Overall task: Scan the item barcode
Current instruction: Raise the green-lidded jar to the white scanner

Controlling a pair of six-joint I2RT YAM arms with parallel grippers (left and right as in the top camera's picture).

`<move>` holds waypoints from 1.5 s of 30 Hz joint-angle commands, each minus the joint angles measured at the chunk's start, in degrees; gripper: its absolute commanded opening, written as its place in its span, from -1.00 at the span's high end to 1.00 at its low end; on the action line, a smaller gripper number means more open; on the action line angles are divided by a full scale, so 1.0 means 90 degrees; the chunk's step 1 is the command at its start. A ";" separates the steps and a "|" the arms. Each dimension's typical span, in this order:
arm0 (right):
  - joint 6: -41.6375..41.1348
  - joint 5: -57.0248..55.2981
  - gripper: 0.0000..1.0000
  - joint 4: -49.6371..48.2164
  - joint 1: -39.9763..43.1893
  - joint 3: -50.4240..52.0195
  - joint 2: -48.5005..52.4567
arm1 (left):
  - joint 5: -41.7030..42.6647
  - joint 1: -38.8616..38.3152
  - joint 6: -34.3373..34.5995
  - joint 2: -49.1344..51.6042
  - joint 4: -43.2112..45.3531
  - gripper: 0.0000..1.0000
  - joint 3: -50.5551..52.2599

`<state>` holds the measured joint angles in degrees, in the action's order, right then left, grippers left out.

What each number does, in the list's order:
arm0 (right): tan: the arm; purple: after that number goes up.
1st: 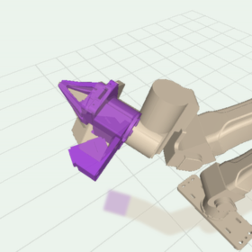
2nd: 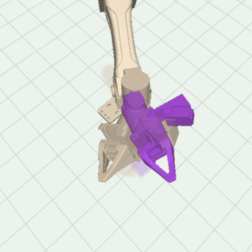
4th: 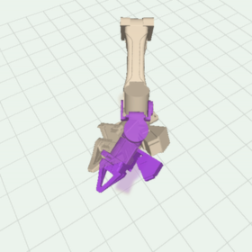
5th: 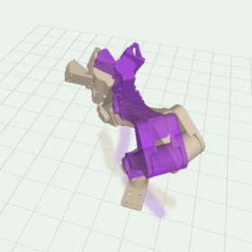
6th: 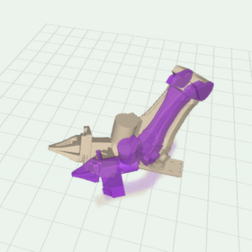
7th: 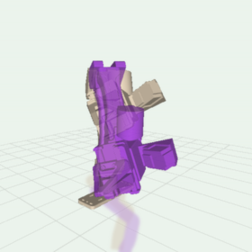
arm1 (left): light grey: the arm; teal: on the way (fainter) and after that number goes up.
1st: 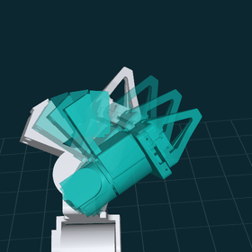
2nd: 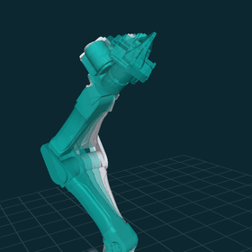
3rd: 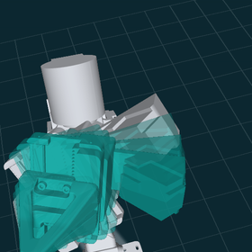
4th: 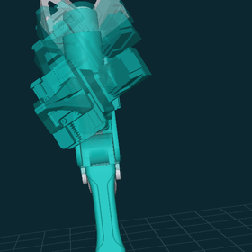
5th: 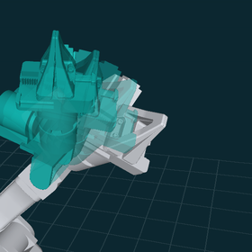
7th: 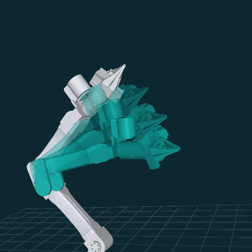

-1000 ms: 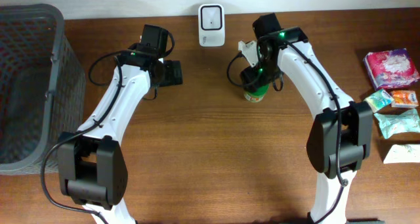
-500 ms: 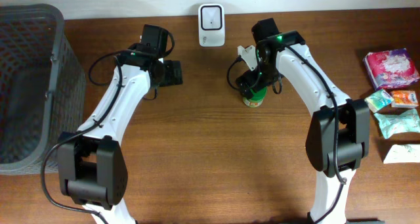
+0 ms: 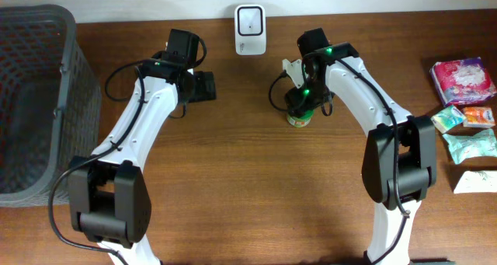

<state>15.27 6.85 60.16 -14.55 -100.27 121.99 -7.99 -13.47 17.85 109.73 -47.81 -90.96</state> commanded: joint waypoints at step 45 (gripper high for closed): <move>-0.0148 -0.4308 -0.13 -0.6902 -0.1151 -0.1428 0.1353 | -0.0075 0.0017 0.0078 0.0046 -0.0010 -0.98 0.0019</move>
<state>21.91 -25.71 -5.98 -25.34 -110.21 135.92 -8.01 -13.47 17.85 109.73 -47.83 -90.96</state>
